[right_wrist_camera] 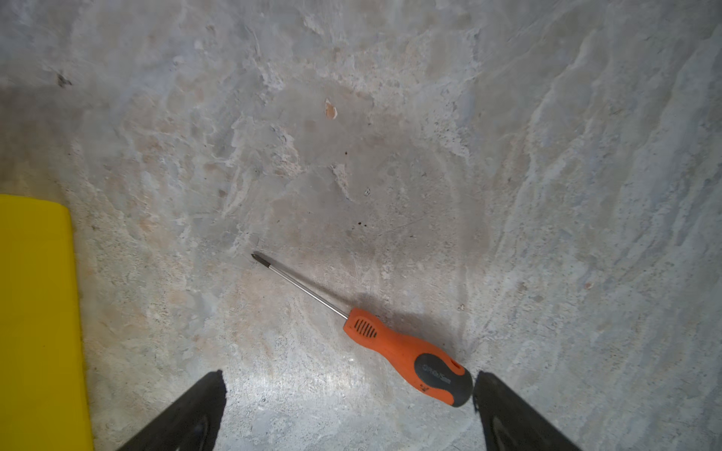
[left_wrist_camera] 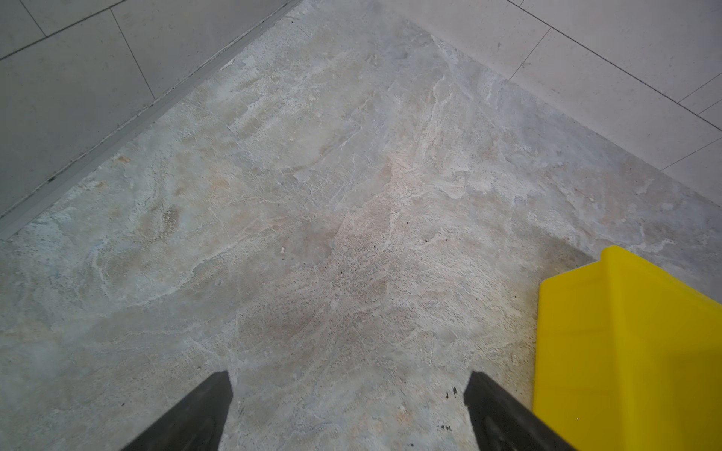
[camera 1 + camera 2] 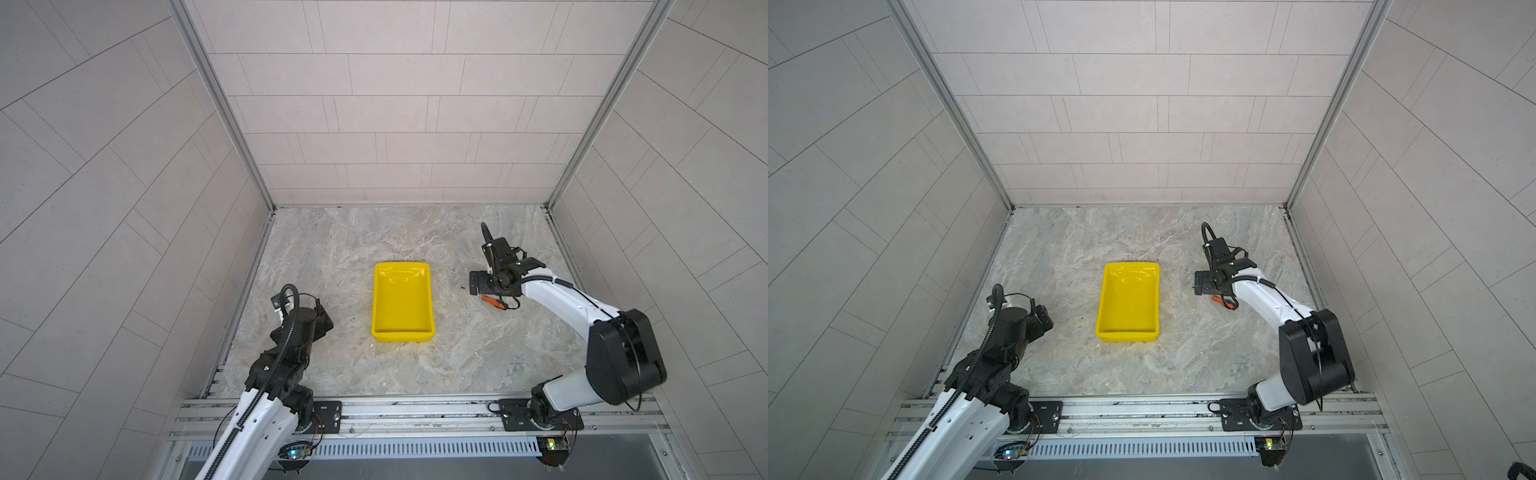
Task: Put the screwdriver in the bin
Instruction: 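Lower the right gripper over the screwdriver handle and close on it, then lift the screwdriver off the table with the right gripper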
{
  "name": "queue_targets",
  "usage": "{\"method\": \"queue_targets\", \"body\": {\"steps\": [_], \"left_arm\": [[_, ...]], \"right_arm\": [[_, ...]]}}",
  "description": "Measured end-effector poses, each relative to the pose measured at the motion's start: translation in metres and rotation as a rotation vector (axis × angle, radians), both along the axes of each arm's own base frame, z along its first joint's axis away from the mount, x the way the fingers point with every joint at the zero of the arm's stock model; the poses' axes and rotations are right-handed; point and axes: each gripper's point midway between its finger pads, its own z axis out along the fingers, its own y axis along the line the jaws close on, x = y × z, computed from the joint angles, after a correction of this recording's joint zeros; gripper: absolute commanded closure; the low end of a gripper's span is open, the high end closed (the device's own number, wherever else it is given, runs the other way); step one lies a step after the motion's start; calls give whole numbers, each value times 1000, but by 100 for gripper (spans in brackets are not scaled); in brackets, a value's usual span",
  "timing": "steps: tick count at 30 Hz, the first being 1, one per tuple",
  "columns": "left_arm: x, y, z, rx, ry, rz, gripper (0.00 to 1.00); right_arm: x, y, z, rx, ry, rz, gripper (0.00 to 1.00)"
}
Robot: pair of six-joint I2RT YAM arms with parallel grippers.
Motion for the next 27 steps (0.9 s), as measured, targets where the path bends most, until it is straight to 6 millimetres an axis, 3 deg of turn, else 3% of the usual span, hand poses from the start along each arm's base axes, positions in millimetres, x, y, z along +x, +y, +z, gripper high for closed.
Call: {"method": "queue_targets", "body": {"steps": [5, 10, 16, 20, 23, 27], "left_arm": [[0, 0, -1, 0, 0, 0, 0], [-1, 0, -4, 1, 6, 0, 0], [-1, 0, -5, 1, 7, 0, 0], [-1, 0, -5, 1, 7, -1, 0], [-1, 0, -4, 0, 4, 0, 0], [-1, 0, -4, -1, 1, -1, 0]], "right_arm": [[-14, -6, -30, -55, 142, 11, 11], [-19, -16, -34, -82, 168, 4, 15], [-14, -30, -52, -87, 207, -27, 39], [-8, -32, -64, -78, 220, -40, 46], [-7, -28, -66, -57, 214, -39, 66], [-9, -25, -66, -26, 182, -48, 82]]}}
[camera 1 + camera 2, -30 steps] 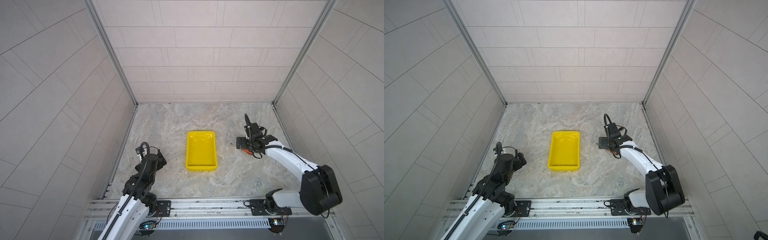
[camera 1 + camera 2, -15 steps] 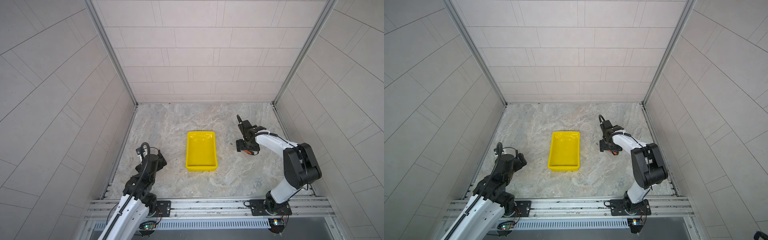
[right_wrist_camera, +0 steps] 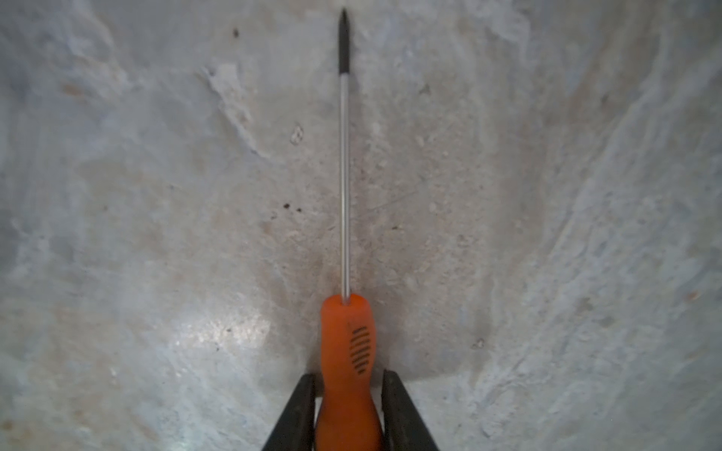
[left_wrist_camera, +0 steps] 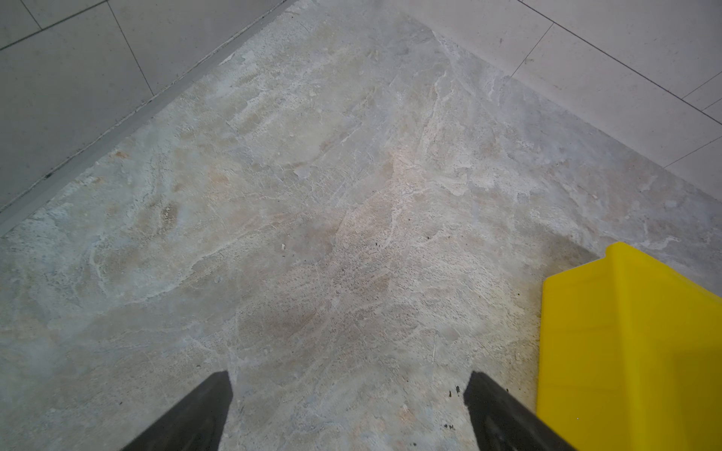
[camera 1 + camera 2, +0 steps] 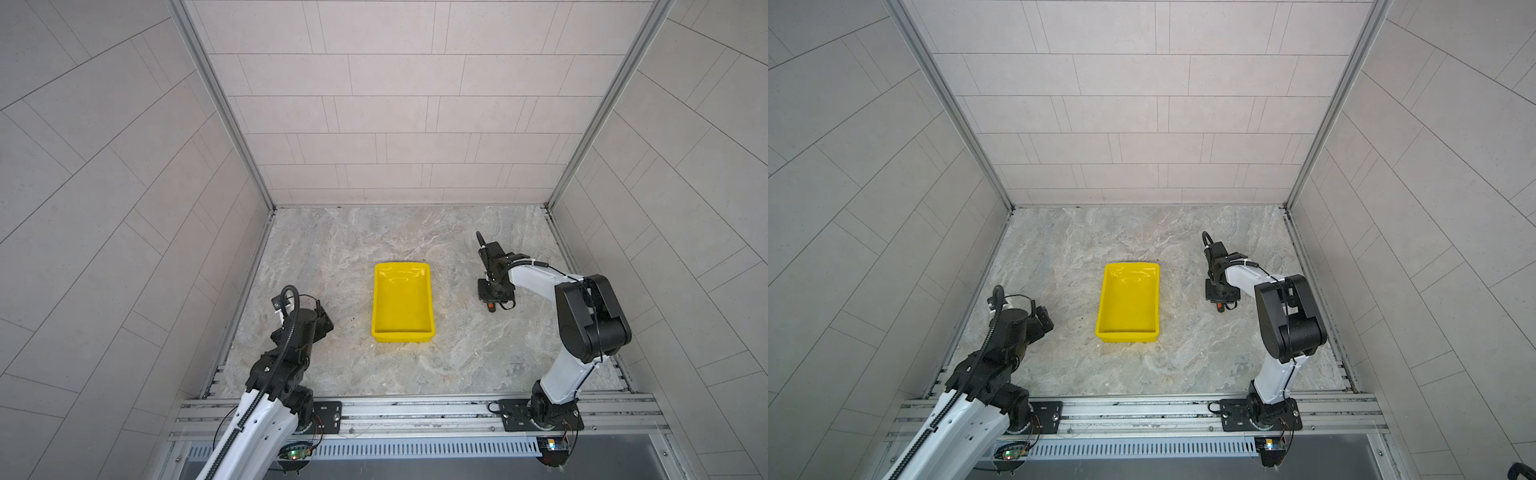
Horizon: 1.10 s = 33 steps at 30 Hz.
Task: Put the screwdriver in the bin
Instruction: 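Lift the screwdriver off the table with the right gripper, then carry the screwdriver over the yellow bin with the right gripper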
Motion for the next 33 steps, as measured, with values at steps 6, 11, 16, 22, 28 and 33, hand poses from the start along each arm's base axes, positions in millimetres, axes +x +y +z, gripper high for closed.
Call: {"method": "queue_targets", "body": {"steps": [6, 11, 16, 22, 28, 33], "left_arm": [[0, 0, 0, -1, -2, 0, 0], [0, 0, 0, 0, -1, 0, 0], [0, 0, 0, 0, 0, 1, 0], [0, 0, 0, -5, -8, 4, 0], [-1, 1, -1, -7, -8, 5, 0], [-2, 1, -3, -11, -8, 12, 0]], "right_arm": [[-19, -2, 1, 31, -63, -42, 92], [-45, -8, 1, 31, -56, -65, 97], [-51, -10, 5, 30, -56, -72, 100], [-53, -7, 7, 50, -54, -79, 100], [-56, 9, 21, 128, -88, -90, 100], [-59, 39, 40, 240, -156, -86, 100]]}}
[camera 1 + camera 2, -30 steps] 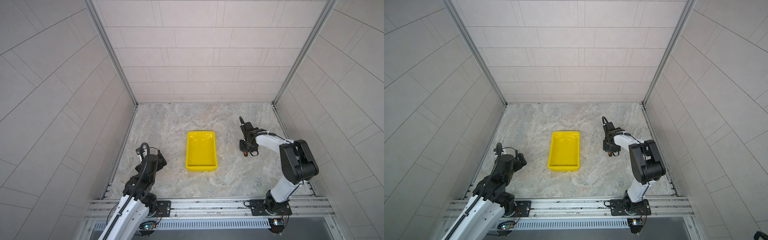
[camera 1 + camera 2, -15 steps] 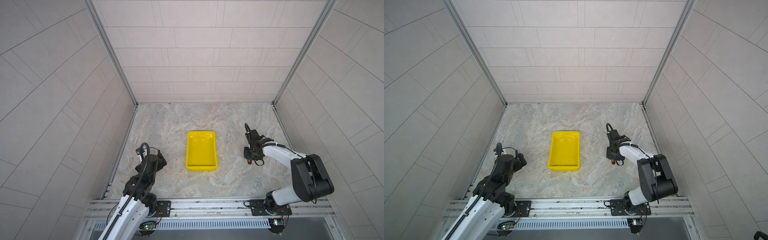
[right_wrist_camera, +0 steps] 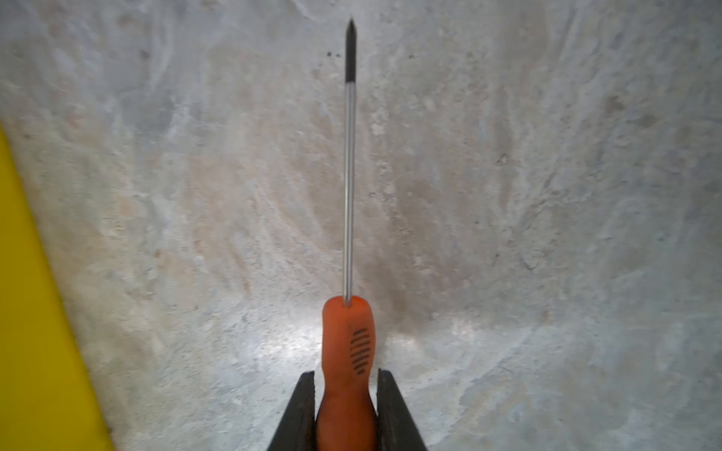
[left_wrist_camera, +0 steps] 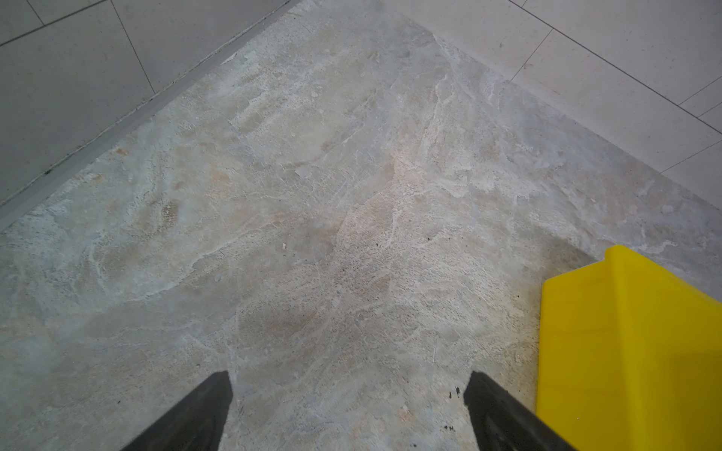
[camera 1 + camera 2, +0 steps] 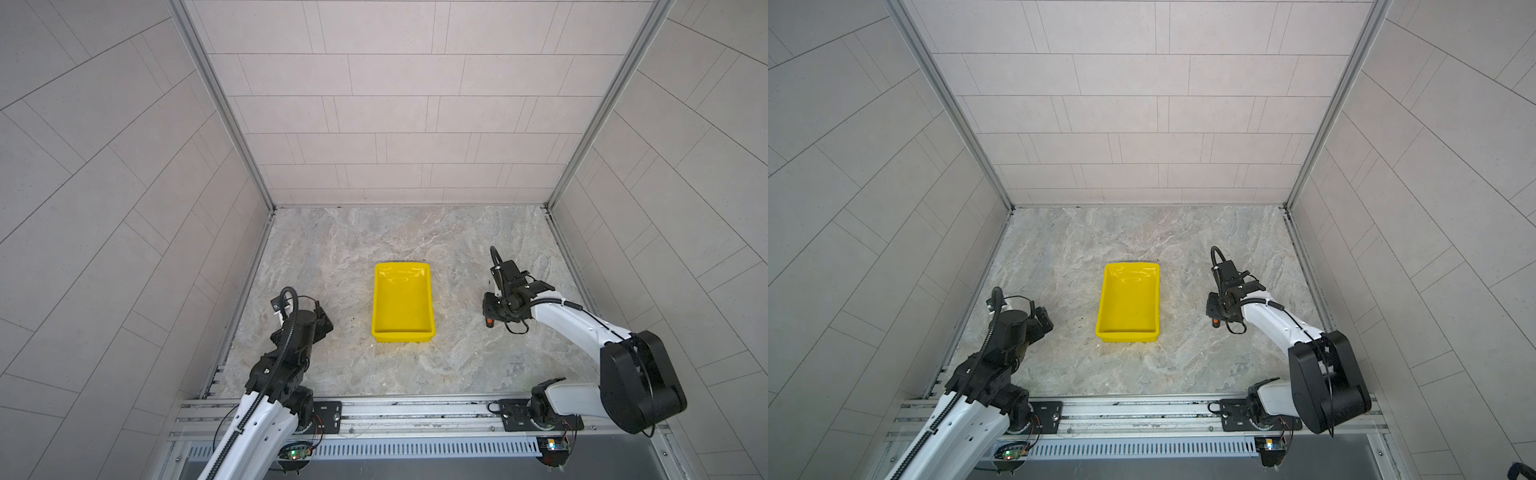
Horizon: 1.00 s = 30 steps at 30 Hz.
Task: Put the screwdriver in the bin
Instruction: 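Carry the screwdriver over the yellow bin with the right gripper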
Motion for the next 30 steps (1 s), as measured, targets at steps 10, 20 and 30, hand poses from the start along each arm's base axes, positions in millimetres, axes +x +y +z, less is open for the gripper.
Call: {"method": "queue_targets", "body": {"steps": [10, 20, 30], "left_arm": [[-1, 1, -1, -6, -10, 9, 0], [-2, 2, 0, -6, -18, 15, 0], [-2, 2, 0, -5, -17, 16, 0]], "right_arm": [[-26, 125, 48, 279, -241, 104, 100], [11, 226, 78, 365, -279, 169, 95], [9, 268, 20, 399, -86, 219, 85]]}}
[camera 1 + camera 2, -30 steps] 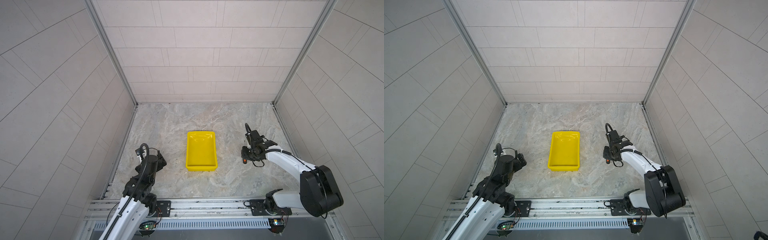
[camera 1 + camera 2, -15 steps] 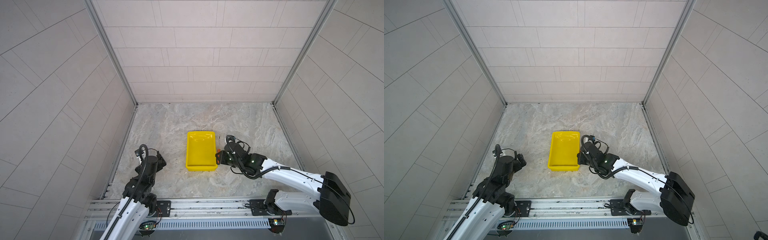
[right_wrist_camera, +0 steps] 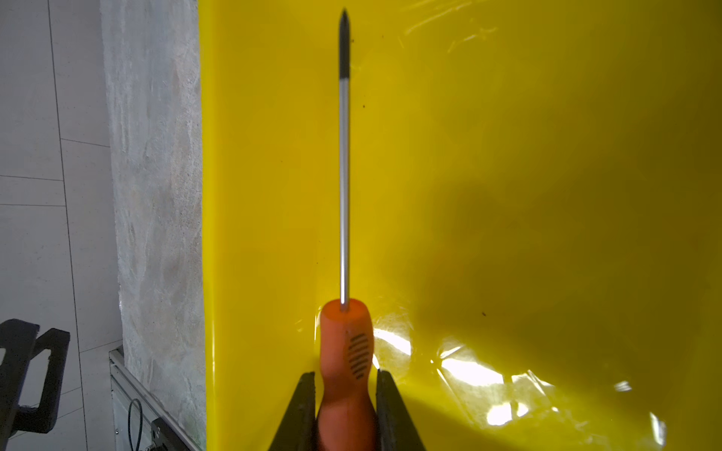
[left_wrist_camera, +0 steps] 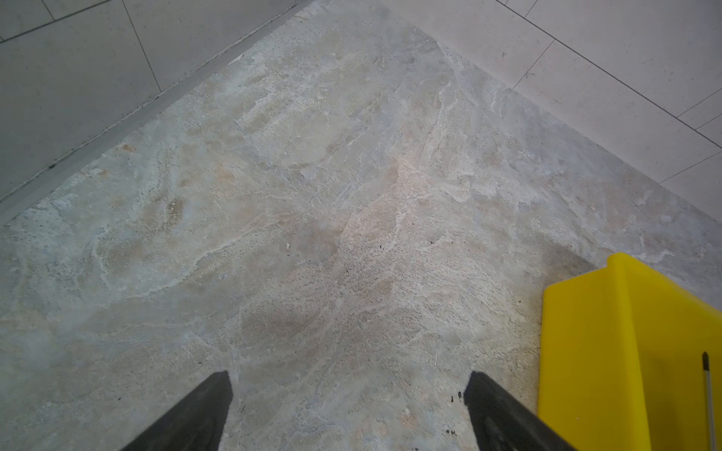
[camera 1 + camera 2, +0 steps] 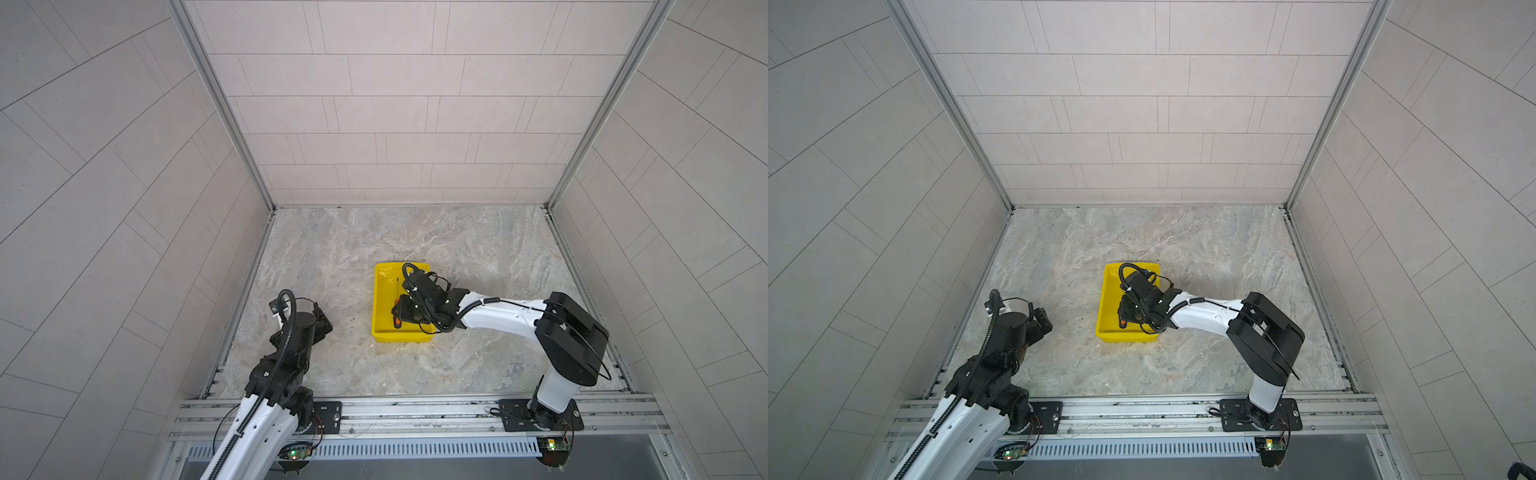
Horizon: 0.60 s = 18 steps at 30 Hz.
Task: Put the screwdriver in the bin
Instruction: 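Carry the screwdriver over the yellow bin with the right gripper, then lower the screwdriver into the bin and open the right gripper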
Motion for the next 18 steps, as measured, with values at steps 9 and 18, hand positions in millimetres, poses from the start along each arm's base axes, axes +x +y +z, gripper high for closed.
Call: {"method": "queue_targets", "body": {"steps": [9, 18], "left_arm": [[0, 0, 0, 0, 0, 0, 0], [0, 0, 0, 0, 0, 0, 0]], "right_arm": [[1, 5, 5, 31, -4, 6, 71], [0, 5, 9, 34, -9, 9, 60]]}}
